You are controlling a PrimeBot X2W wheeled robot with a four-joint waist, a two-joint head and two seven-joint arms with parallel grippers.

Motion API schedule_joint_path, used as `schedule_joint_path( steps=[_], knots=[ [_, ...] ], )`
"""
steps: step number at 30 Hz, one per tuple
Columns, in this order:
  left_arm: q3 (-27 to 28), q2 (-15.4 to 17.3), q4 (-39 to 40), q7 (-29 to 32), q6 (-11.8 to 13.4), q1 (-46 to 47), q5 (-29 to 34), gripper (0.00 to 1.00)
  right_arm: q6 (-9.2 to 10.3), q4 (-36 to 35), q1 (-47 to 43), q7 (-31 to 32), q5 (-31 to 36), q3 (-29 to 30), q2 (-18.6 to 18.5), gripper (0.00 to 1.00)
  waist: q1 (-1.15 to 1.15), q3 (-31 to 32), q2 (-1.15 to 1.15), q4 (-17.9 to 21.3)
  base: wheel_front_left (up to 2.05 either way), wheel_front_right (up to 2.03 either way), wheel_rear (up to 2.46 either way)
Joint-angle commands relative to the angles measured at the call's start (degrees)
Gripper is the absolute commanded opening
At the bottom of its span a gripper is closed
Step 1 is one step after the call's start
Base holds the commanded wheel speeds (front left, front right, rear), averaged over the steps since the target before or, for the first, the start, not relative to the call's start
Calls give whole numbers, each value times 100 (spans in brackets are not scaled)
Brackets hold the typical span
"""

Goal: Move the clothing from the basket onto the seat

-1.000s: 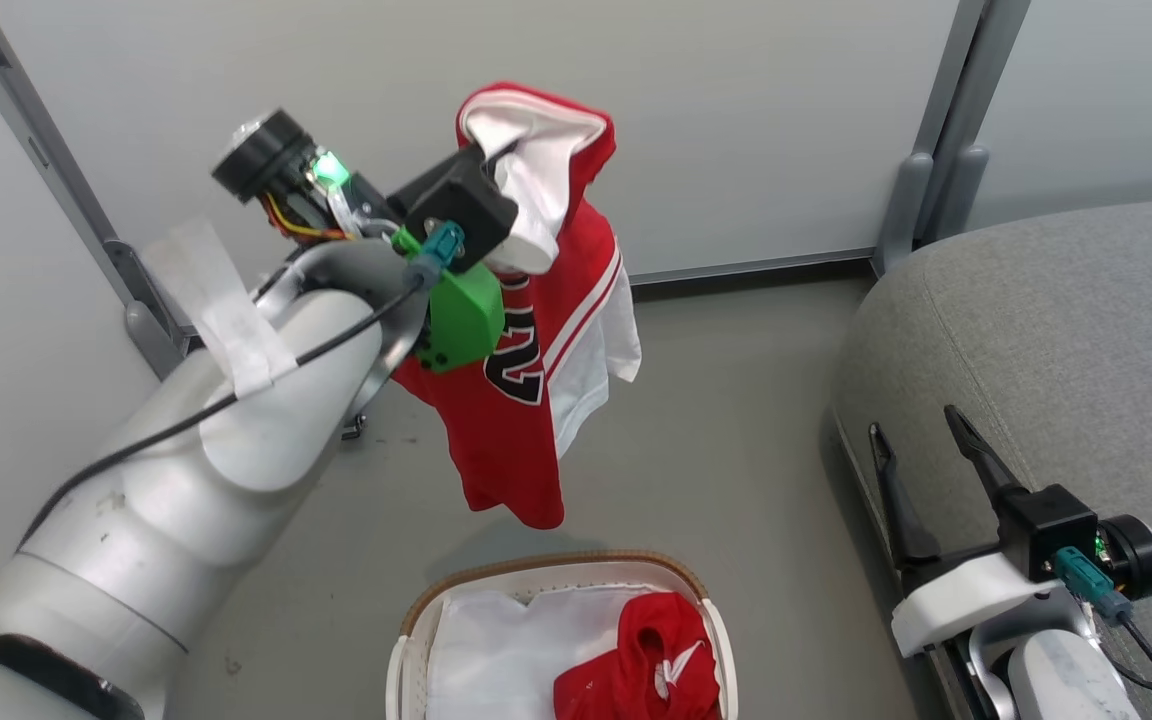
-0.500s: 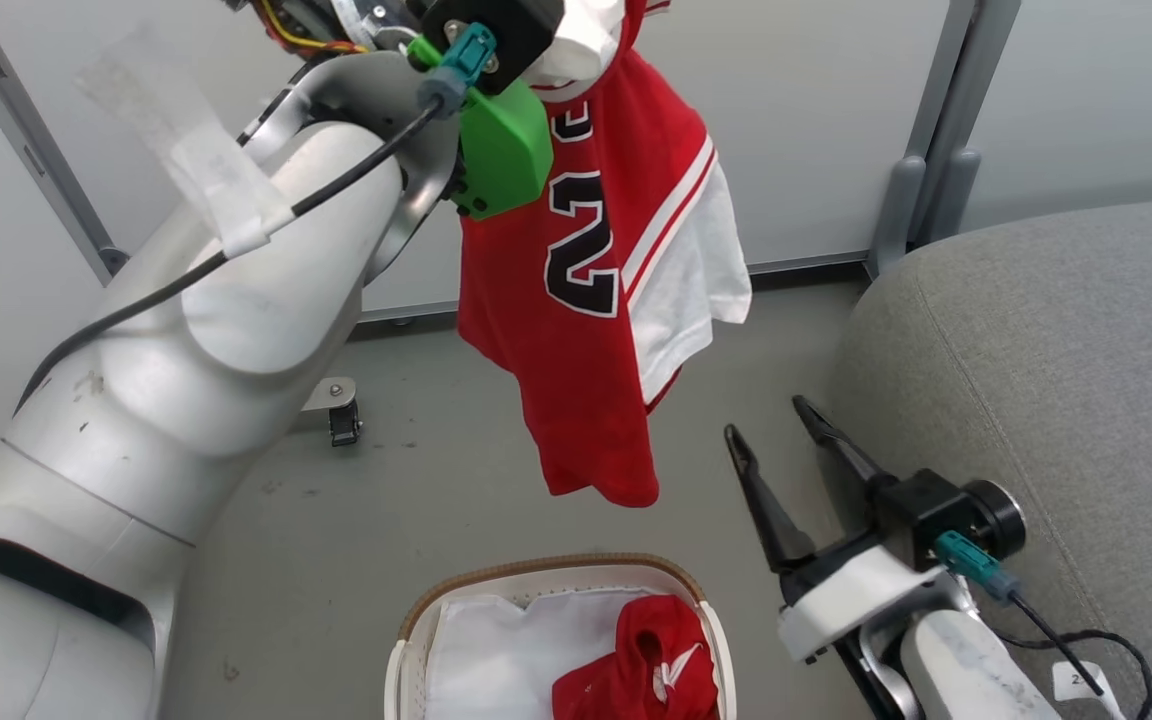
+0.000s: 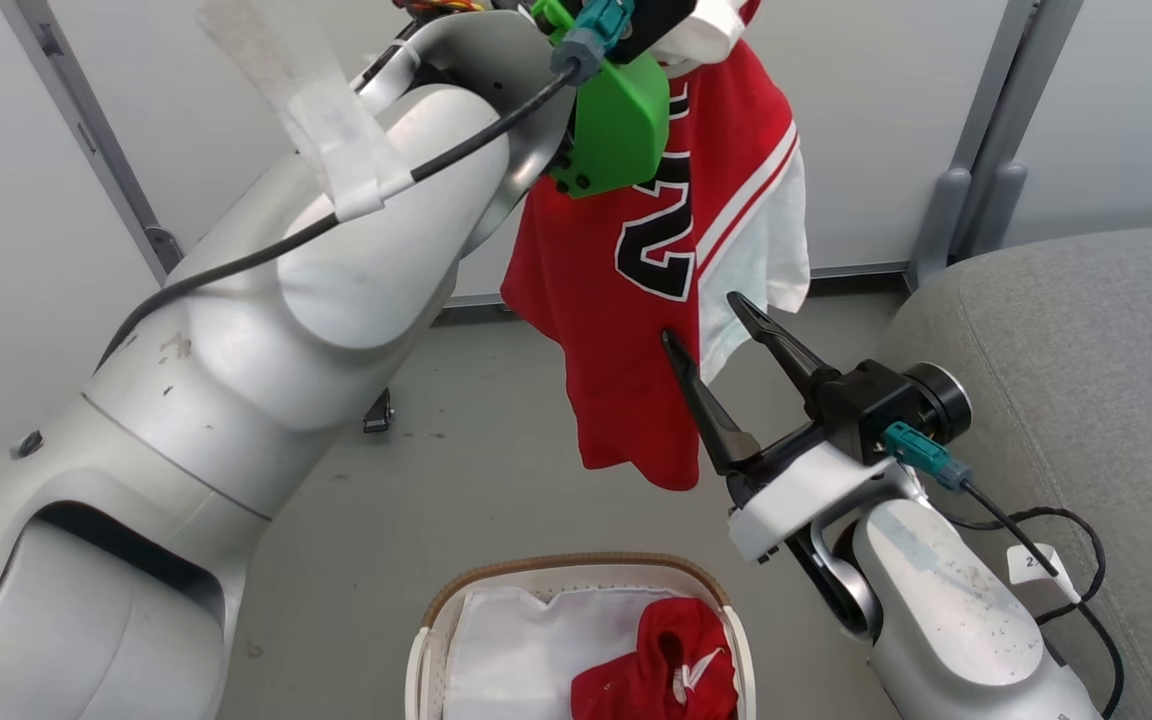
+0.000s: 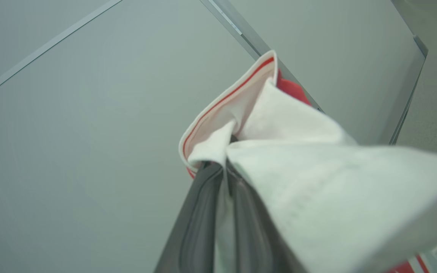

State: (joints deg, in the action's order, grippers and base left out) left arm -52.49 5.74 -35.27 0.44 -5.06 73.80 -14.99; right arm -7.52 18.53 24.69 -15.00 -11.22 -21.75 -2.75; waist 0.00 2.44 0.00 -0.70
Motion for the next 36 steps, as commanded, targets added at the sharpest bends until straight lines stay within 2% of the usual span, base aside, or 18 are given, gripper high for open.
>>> schedule_joint_path(
  steps=[1, 13, 14, 15, 16, 21, 32, 33, 35, 36],
  knots=[
    [-15, -53, -7, -12, -15, 127, -71, 0, 6, 90, 77, -28, 4, 5, -25, 100, 0, 8, 0, -61, 0, 0, 0],
    [-124, -246, 226, 20, -23, -6, -448, 0, 6, 570, 323, -28, -263, -149, -26, 100, 0, 52, 0, -220, 0, 0, 0],
    [-140, -249, 267, 33, -7, -29, -470, 0, 6, 611, 355, -28, -267, -166, -26, 49, 0, 57, 0, -229, 0, 0, 0],
    [-156, -252, 295, 42, 5, -44, -488, 0, 6, 655, 381, -28, -260, -185, -25, 43, 0, 60, 0, -235, 0, 0, 0],
    [-168, -258, 329, 49, 15, -63, -520, 0, 6, 695, 415, -28, -242, -203, -24, 0, 0, 64, 0, -243, 0, 0, 0],
    [-187, -247, 399, 70, 93, -225, -645, 0, 6, 768, 502, -28, -188, -143, -26, 0, 0, 69, 0, -255, 0, 0, 0],
    [31, 197, 131, -288, 323, -1381, -1154, 0, 6, 631, 288, -28, -75, 149, -24, 0, 0, 49, 0, -151, 0, 0, 0],
    [53, 234, 108, -359, 346, -1522, -1196, 10, 7, 626, 275, -28, -57, 209, -24, 0, 0, 44, 0, -144, 0, 0, 0],
    [92, 278, 86, -510, 394, -1828, -1292, 42, 7, 622, 261, -28, -8, 321, -24, 0, 0, 38, 0, -138, 0, 0, 0],
    [137, 293, 82, -603, 434, -1975, -1356, 72, 6, 623, 251, -28, 13, 381, -25, 0, 0, 37, 0, -136, 0, 0, 0]
  ],
)
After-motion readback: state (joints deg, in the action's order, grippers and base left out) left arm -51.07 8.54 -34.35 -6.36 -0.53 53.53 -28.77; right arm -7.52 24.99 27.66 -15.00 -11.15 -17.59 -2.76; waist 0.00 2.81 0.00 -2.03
